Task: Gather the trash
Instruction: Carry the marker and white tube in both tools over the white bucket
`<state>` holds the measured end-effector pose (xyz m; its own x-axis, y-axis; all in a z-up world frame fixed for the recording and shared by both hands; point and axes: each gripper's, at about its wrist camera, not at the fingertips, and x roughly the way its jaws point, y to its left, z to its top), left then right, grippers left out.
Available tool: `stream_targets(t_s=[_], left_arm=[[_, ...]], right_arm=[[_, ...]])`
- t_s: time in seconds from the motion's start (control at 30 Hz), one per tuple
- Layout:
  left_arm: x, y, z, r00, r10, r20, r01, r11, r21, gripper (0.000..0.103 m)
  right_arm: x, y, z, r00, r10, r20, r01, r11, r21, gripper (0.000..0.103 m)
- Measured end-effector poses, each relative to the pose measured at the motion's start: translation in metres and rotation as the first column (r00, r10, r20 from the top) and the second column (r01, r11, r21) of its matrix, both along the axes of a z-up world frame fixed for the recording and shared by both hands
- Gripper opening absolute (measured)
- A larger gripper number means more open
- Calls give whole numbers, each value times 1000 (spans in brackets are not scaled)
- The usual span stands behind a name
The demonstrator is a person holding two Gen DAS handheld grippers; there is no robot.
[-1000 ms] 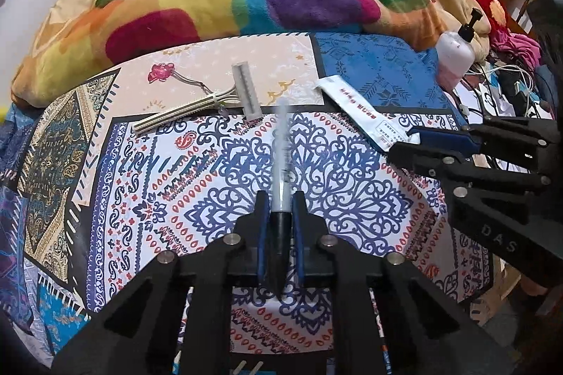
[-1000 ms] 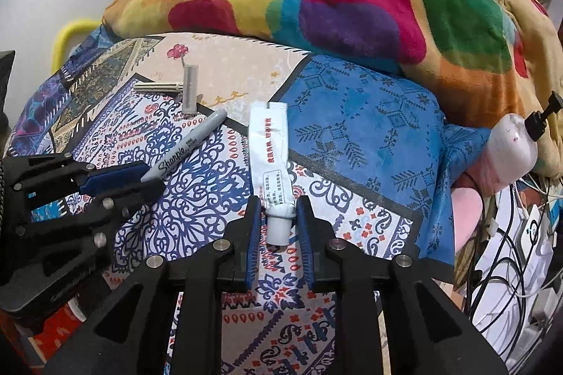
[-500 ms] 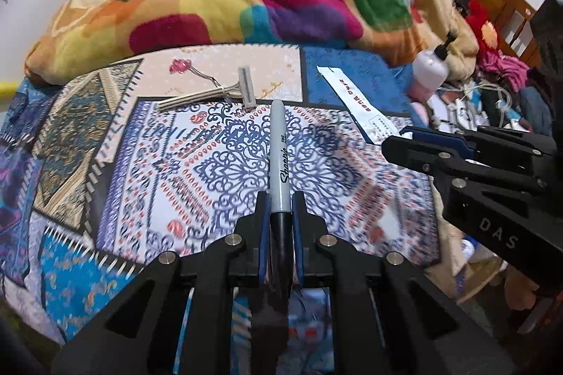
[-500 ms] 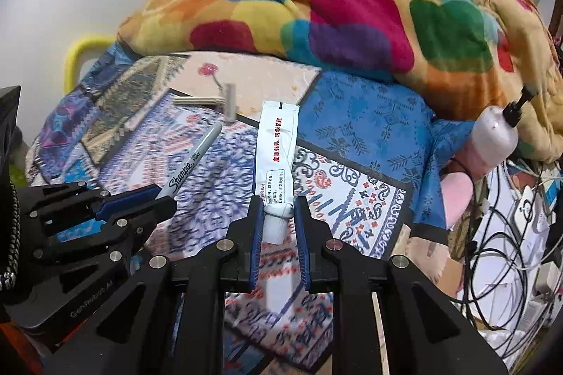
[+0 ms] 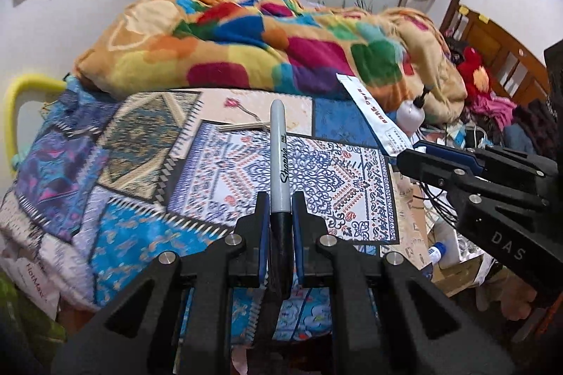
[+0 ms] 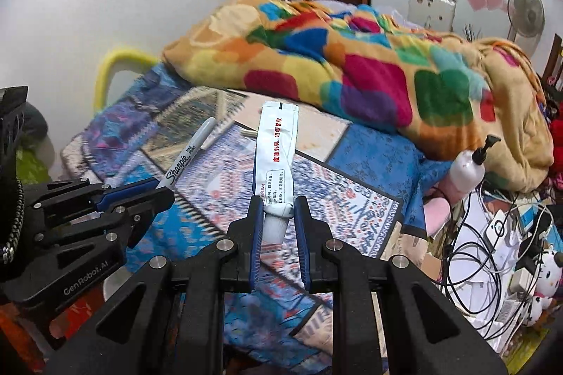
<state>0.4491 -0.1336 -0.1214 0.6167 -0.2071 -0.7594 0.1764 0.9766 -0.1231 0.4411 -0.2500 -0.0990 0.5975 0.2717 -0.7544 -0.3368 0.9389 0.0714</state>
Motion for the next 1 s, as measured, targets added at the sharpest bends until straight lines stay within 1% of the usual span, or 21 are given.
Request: stream_targets(t_s=[0.3,0.4,0.57,0.67,0.8,1.0], left_arm=[[-63,52,37,992,103,72,-101,995,-20,11],[-86,71,45,985,142,93,-141,990,-21,11],[-117,102,50,972,207,108,-205,978,-34,11],[-137,125,51,961,252,112,-248,968,-46,11],[-163,155,48,941,322,108,-317,946,-59,11],[-203,206,34,899,432,74,-428,902,-62,11]], right_arm=[[-47,44,35,994,85,72,-86,996,16,16],[-63,62,42,989,122,88,-124,992,20,16],[-83,94,47,978,185,99,-188,982,25,16],[-96,115,50,969,224,104,-227,974,23,16],[-111,143,49,953,284,105,-288,958,20,16],[-134,190,40,913,395,96,-398,917,12,16]])
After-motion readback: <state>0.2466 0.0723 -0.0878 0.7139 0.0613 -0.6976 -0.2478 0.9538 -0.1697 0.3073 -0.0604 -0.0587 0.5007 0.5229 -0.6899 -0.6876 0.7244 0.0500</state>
